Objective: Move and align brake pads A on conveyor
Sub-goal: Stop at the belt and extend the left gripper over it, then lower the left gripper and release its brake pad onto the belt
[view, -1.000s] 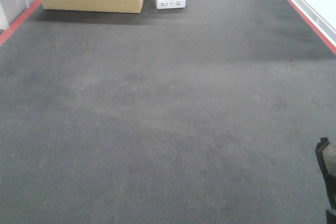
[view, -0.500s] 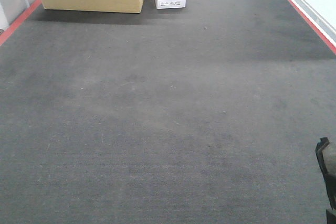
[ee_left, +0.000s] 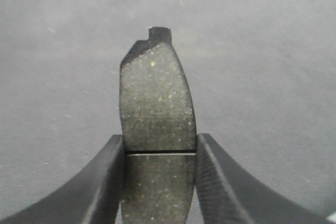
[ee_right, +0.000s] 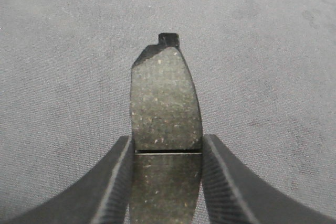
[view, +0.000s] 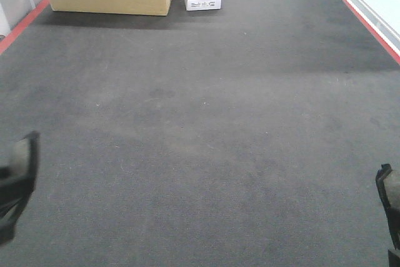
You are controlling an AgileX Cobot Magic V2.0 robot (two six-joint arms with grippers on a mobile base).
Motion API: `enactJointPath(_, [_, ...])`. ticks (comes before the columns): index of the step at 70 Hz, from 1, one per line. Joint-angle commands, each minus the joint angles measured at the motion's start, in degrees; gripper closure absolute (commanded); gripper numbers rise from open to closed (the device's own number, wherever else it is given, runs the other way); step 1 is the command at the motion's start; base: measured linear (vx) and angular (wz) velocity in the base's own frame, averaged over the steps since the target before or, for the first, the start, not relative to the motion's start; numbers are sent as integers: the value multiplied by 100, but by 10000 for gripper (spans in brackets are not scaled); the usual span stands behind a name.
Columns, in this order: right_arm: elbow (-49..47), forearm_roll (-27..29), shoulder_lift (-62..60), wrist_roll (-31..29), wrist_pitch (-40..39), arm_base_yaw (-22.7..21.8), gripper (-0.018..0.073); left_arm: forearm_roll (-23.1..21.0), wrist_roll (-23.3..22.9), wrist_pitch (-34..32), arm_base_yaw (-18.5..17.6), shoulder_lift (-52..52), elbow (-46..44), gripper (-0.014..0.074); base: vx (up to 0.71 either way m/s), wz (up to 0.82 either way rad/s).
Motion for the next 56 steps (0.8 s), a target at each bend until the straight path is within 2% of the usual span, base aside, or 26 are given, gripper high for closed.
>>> enactJointPath(1, [-188,17,7,-35,-470,-28,322,-474,64,-146,-32,497,-387,428,0,0])
enactJointPath(7, [-188,17,7,-35,-470,-28,321,-525,34,-126,-96,987,-517,424,0,0])
enactJointPath(13, [-188,17,7,-35,-470,-28,320,-532,-252,-228,-290,1484,-636,421,0,0])
enactJointPath(28, [-188,17,7,-35,-461,-28,319,-349,-1059,-574,-1061,2727,-1187,410,0,0])
enactJointPath(38, [-188,17,7,-35,-461,-28,321,498,-2168,-613,-1233,3588,-1743,408,0,0])
enactJointPath(47, [-188,17,7,-35,-461,-28,319,1371,-3396,-244,-1231,4249,-2308,406,0,0])
enactJointPath(53, [-188,17,7,-35,-461,-28,319,1777,-3851,36,-1231,4605,-2566,404,0,0])
enactJointPath(56, [-188,17,7,-35,-461,-28,319,1819,-3933,153,-1231,4728,-2658,404,0,0])
